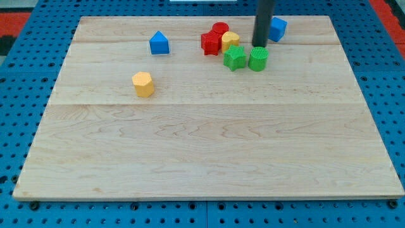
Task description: Push the yellow heart towards the yellow hexagon
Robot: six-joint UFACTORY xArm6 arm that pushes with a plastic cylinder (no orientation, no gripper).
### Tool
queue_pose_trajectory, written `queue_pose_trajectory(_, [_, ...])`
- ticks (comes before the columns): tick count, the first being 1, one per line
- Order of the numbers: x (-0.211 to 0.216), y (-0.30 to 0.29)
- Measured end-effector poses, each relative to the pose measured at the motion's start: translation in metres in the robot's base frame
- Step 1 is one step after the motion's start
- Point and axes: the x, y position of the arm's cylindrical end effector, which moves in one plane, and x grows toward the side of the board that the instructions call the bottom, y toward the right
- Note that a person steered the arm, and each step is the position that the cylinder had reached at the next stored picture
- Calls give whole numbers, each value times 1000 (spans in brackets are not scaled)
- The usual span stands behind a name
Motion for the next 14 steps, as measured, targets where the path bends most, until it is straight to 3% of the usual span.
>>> queue_pose_trajectory(2, [-18,-50])
queue_pose_trajectory(3, [-7,-112])
queue_pose_trajectory(4, [38,-132])
queue_pose_trajectory(8, [7,-133])
queue_pose_trajectory(9, [-27,-79])
queue_pose_trajectory(10, [-25,-17])
queue_pose_trajectory(11, [11,-2])
queue_pose_trajectory(12, [27,-48])
queue_pose_trajectory(14, [2,-81])
